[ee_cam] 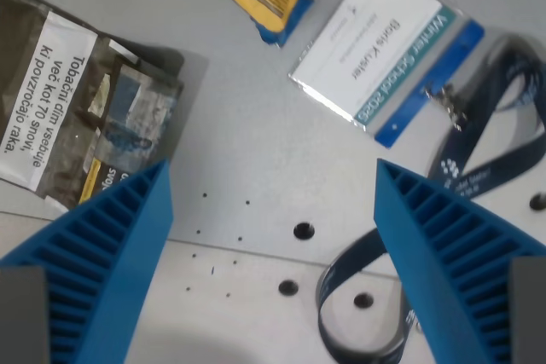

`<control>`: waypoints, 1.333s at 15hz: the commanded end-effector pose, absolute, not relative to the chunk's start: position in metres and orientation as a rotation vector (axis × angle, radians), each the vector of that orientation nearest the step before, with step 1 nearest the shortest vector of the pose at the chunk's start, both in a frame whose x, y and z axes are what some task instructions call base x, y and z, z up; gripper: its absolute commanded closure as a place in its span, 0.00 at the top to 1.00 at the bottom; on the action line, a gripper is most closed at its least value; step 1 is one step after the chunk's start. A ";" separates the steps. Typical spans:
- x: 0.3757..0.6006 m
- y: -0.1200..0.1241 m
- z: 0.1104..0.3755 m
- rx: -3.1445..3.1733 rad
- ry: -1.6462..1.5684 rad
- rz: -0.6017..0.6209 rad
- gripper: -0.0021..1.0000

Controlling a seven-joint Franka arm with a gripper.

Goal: Move above the blue bag

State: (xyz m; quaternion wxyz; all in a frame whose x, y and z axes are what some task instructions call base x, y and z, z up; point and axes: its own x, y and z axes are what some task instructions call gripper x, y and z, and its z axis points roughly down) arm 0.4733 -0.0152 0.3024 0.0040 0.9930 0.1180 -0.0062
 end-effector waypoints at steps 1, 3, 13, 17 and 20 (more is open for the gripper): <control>0.480 -0.011 0.295 3.071 0.652 0.035 1.00; 0.483 -0.008 0.289 3.054 0.734 0.039 1.00; 0.505 0.013 0.249 2.922 1.171 0.053 1.00; 0.516 0.022 0.230 2.855 1.332 0.037 1.00; 0.525 0.029 0.217 2.817 1.418 0.029 1.00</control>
